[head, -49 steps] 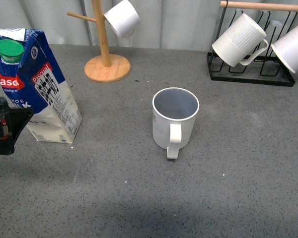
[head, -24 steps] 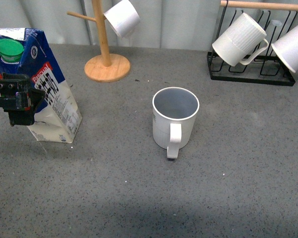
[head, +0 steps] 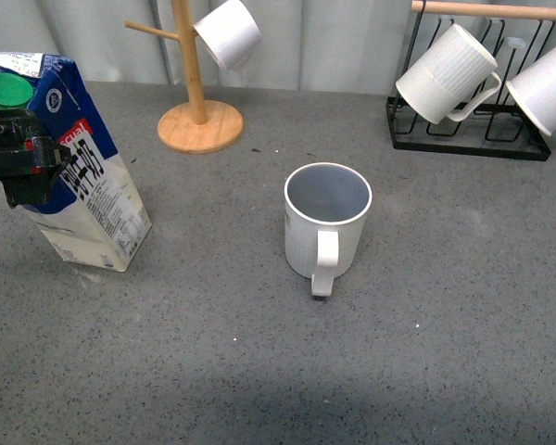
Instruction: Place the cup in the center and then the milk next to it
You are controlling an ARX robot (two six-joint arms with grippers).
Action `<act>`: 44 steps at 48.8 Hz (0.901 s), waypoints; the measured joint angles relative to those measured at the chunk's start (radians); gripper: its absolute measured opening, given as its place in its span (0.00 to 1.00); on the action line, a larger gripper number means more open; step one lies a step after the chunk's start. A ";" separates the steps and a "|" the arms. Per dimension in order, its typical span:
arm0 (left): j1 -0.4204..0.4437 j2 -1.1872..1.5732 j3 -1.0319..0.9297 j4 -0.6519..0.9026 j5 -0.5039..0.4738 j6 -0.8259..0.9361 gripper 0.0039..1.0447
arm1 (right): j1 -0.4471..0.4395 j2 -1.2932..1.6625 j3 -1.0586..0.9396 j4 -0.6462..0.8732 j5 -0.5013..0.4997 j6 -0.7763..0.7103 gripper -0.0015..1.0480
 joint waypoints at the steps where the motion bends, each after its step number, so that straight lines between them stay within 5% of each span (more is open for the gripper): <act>1: -0.002 0.000 0.000 0.000 -0.001 -0.003 0.60 | 0.000 0.000 0.000 0.000 0.000 0.000 0.91; 20: -0.158 -0.045 -0.024 0.072 -0.102 -0.080 0.04 | 0.000 0.000 0.000 0.000 0.000 0.000 0.91; 44: -0.368 0.031 0.048 0.085 -0.189 -0.187 0.04 | 0.000 0.000 0.000 0.000 0.000 0.000 0.91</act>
